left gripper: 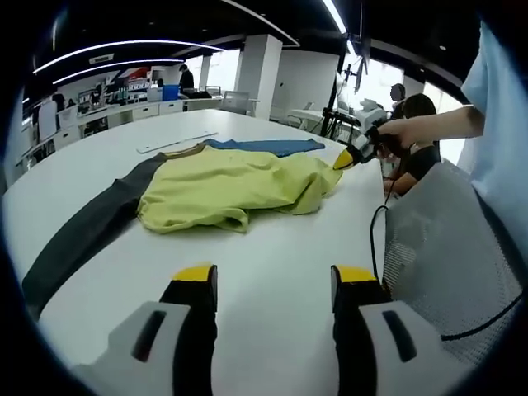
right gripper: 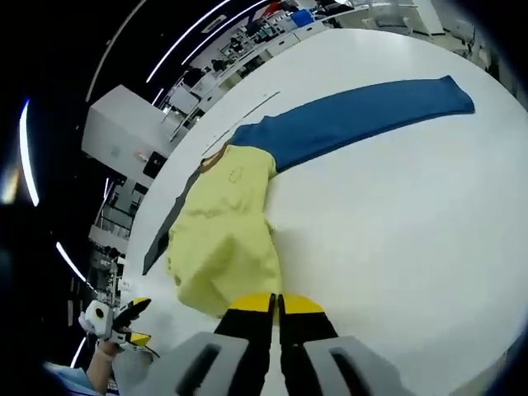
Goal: Fold the garment on the visible template until the final outline fits inside the template.
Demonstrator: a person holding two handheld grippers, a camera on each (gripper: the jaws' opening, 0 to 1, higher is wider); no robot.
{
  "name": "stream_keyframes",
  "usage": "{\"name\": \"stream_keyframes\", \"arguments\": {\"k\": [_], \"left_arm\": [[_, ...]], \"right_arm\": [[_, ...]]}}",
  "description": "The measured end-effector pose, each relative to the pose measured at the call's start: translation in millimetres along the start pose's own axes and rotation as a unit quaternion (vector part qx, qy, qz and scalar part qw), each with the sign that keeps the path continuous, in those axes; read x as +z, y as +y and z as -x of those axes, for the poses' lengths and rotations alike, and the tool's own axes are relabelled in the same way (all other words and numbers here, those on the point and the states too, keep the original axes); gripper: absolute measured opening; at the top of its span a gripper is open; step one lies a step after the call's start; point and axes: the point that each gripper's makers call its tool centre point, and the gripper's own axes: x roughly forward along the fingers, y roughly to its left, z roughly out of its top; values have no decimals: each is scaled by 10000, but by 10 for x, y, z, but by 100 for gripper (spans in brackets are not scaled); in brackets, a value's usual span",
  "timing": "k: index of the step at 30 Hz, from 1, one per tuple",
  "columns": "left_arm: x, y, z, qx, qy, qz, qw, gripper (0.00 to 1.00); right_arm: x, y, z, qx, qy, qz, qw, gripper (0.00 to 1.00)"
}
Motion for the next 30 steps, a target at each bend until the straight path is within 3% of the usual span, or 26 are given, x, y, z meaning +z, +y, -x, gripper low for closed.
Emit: {"name": "stream_keyframes", "arguments": {"k": [9, 16, 20, 30], "left_arm": [[33, 35, -294, 110, 222, -195, 9995, 48], [25, 140, -524, 419, 516, -256, 9975, 42], [47, 181, -621, 640, 547, -270, 9961, 33], [100, 277, -805, 1061, 536, -433, 9920, 22]], "right_arm": [[-150, -168, 56, -132, 38, -150, 9998, 0], [-188, -222, 80, -175, 32, -228, 9996, 0], [-200, -232, 85, -167, 17, -262, 9995, 0], [-206, -230, 80, -131, -29, -319, 9994, 0]]}}
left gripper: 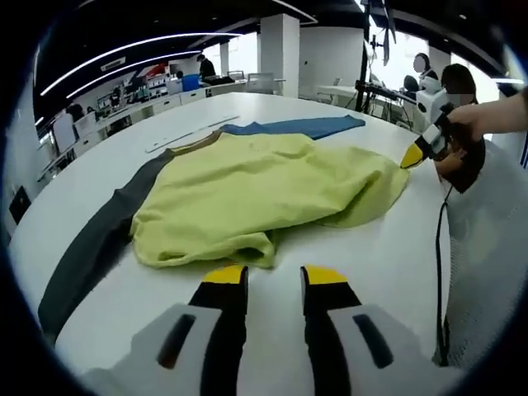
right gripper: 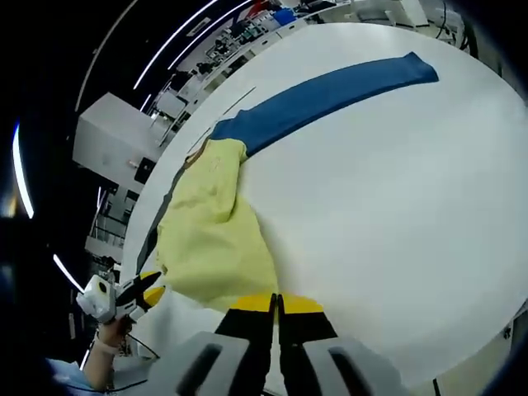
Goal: Fold the garment on the visible template until the final outline fits inside the template.
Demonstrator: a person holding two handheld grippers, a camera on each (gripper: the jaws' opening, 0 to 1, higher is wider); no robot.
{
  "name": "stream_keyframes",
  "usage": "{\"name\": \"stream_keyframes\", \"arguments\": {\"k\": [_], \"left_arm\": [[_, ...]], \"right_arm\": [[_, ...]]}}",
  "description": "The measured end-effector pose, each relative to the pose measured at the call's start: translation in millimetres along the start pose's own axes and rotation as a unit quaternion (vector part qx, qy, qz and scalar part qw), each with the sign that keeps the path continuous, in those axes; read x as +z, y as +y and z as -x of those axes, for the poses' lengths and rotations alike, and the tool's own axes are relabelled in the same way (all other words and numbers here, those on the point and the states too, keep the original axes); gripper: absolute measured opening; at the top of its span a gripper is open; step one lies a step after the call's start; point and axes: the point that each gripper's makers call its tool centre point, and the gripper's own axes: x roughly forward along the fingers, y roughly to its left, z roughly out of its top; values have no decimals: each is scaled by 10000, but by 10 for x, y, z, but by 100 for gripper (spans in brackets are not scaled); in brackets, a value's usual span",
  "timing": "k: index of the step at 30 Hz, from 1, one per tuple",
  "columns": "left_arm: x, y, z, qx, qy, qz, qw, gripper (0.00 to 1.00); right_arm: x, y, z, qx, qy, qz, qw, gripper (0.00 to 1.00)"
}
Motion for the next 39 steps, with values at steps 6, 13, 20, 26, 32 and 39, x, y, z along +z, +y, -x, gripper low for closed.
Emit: {"name": "stream_keyframes", "arguments": {"k": [6, 13, 20, 26, 32, 39], "left_arm": [[1, 48, -101, 164, 71, -167, 9997, 17], [-12, 69, -148, 129, 174, 327, 9992, 0], [214, 156, 0, 83, -73, 924, 9957, 0], [601, 324, 168, 6, -415, 1036, 9938, 0], [927, 455, 189, -112, -618, 1066, 9923, 0], [1055, 606, -17, -293, -576, 1133, 9915, 0]], "right_arm": [[-7, -12, -12, 6, 16, 24, 10000, 0], [-21, 10, -24, 17, 25, 72, 10000, 0], [-25, 13, -24, 24, 9, 63, 10000, 0], [-24, 1, -28, 9, 17, 86, 10000, 0], [2, -30, -33, 16, -7, 47, 10000, 0], [37, -68, -29, 6, -48, 4, 10000, 0]]}}
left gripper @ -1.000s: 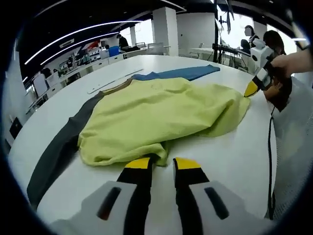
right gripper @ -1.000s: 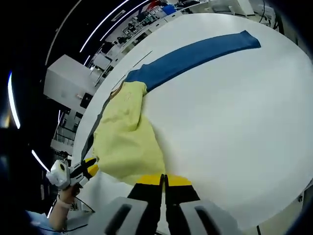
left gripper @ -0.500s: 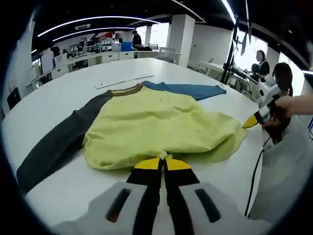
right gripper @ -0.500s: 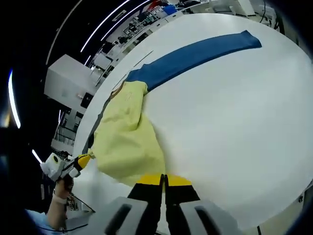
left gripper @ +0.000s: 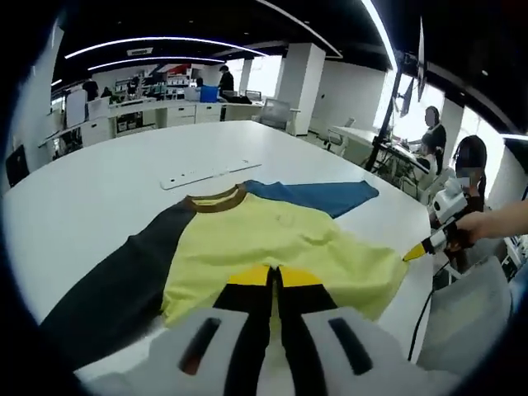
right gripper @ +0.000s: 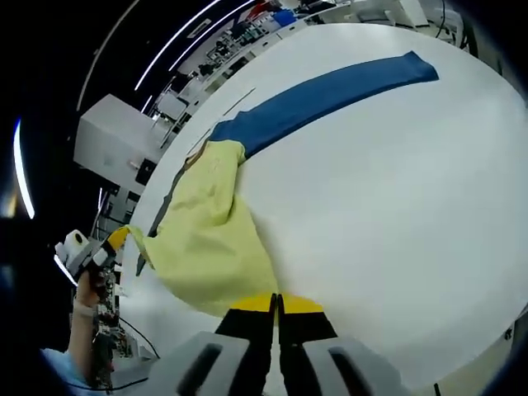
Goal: Fold the garment on the visible template until the final outline fits inside the template.
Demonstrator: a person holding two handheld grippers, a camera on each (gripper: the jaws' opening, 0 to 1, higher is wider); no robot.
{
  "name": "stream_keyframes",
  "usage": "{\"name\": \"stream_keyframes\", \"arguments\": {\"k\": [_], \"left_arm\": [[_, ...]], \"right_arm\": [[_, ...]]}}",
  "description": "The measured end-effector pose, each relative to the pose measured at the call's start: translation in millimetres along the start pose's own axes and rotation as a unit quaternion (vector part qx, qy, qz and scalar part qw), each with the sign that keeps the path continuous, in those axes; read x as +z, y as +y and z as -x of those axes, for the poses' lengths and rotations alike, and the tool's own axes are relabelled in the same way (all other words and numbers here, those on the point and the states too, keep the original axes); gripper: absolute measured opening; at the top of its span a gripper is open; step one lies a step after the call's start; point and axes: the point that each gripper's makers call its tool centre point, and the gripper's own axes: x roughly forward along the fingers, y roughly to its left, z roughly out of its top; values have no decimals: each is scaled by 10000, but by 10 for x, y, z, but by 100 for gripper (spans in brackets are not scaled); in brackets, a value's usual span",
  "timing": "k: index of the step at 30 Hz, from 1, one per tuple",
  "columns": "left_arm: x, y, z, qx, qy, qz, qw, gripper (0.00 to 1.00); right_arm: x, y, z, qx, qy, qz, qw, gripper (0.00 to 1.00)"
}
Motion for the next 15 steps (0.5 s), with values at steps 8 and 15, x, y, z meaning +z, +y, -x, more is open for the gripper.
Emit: {"name": "stream_keyframes", "arguments": {"k": [8, 15], "left_arm": [[-133, 218, -326, 17, 392, 50, 9992, 0], [-328, 284, -439, 93, 648, 179, 9977, 0]], "right_arm": [[-11, -33, 6, -17, -23, -89, 10000, 0], [-46, -30, -7, -23, -4, -133, 9999, 0]]}}
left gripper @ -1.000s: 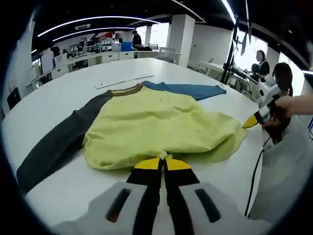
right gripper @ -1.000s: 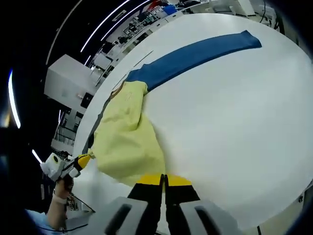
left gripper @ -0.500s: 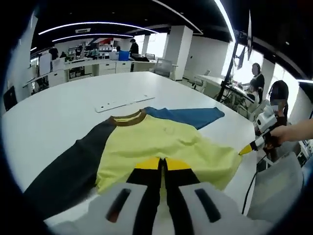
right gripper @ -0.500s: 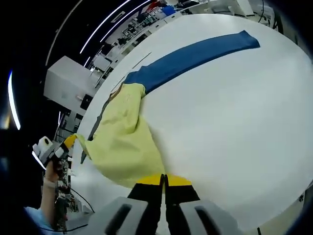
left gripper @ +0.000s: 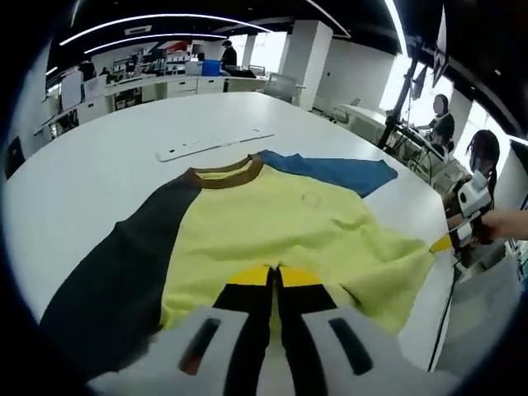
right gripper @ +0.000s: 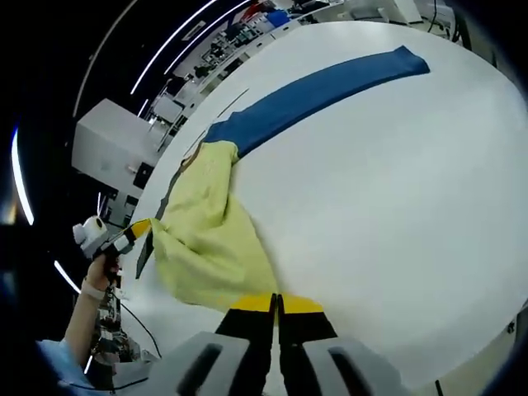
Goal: Fold the garment on the visible template until the final outline fits inside the template.
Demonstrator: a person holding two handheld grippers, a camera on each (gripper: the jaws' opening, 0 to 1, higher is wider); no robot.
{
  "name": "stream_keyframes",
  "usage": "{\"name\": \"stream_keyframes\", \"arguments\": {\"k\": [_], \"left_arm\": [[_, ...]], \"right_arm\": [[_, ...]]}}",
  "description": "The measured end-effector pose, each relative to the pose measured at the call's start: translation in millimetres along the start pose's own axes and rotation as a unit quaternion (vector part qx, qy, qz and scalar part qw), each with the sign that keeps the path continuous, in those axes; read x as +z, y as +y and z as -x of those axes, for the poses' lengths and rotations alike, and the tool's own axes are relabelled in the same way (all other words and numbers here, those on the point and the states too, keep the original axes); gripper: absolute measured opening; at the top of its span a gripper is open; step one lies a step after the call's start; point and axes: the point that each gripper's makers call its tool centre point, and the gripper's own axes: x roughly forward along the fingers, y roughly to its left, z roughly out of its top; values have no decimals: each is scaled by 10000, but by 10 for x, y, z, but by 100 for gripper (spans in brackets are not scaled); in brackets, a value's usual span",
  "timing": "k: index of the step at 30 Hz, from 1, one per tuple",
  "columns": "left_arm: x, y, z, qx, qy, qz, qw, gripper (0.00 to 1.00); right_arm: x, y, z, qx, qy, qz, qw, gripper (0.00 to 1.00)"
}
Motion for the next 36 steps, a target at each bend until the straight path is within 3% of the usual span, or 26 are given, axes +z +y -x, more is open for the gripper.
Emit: {"name": "stream_keyframes", "arguments": {"k": [6, 11, 15, 23, 34, 36], "left_arm": [[-44, 4, 8, -7, -4, 65, 10000, 0], [-29, -45, 77, -147, -147, -176, 9996, 1], [-2, -42, 182, -155, -263, -352, 9989, 20], [-102, -2, 394, -224, -407, -392, 9982, 39], [-184, -187, 446, -725, -370, -423, 9958, 82], [-191, -216, 434, -810, -342, -466, 9950, 83]], "right_arm": [[-3, 14, 1, -6, 10, -5, 10000, 0], [-2, 17, -4, -16, 25, 16, 10000, 0], [-5, 22, -1, -12, 38, 22, 10000, 0], [0, 15, -1, -9, 51, 48, 10000, 0], [-27, 13, 8, -7, 78, 46, 10000, 0], [-31, 10, 8, -5, 83, 41, 10000, 0]]}}
